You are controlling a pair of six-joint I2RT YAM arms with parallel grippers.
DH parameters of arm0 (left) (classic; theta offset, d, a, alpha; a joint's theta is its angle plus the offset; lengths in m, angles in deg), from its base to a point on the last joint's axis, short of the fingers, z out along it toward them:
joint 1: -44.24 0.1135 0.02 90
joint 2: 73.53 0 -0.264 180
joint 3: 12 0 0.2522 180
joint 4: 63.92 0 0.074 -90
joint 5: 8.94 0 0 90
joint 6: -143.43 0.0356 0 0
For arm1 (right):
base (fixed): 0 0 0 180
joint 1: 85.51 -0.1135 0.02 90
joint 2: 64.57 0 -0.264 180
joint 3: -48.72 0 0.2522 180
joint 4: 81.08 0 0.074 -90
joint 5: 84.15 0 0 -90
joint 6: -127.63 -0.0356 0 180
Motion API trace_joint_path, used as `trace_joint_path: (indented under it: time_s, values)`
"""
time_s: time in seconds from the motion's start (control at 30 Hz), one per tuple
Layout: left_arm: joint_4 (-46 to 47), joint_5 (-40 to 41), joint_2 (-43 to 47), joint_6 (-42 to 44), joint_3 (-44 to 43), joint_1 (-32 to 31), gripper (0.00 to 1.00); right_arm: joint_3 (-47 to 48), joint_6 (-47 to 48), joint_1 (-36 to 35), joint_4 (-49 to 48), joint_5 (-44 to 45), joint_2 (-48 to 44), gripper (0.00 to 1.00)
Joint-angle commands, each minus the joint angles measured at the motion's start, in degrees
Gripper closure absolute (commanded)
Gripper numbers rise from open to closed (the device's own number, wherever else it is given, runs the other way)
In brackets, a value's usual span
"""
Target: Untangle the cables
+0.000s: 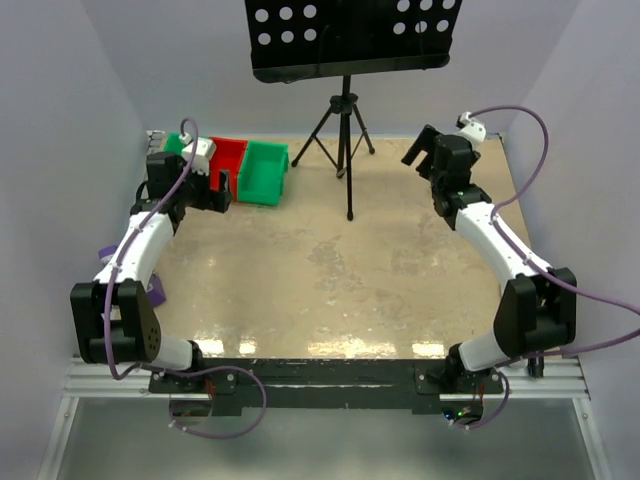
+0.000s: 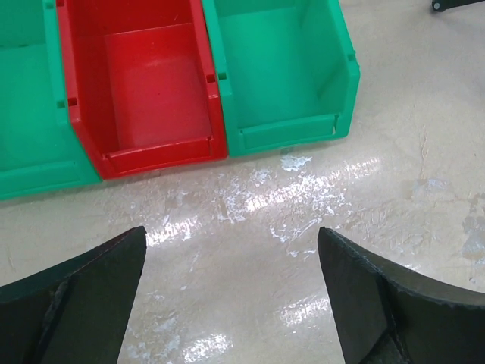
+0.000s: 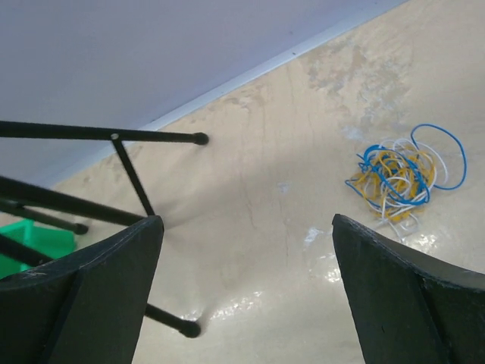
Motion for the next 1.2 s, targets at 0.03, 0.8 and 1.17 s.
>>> trace_joint_path:
  time_s: [0.03,0.8,1.17]
  values:
    - [3.18,0.09,-2.94,-0.87,-2.35,0.09,0.00,7.21,-2.48,0.06,5.98,10.19,5.06,0.01]
    - [11.79,-4.22,-20.35,-5.10,-14.92,-0.87,0.00,22.77,-0.54,5.77,11.08,23.73,28.88,0.02]
    - [17.41,1.84,-24.13,-6.06,-15.19,-4.30,0.00,22.42,-1.24,7.97,15.64,23.21,32.93,0.10]
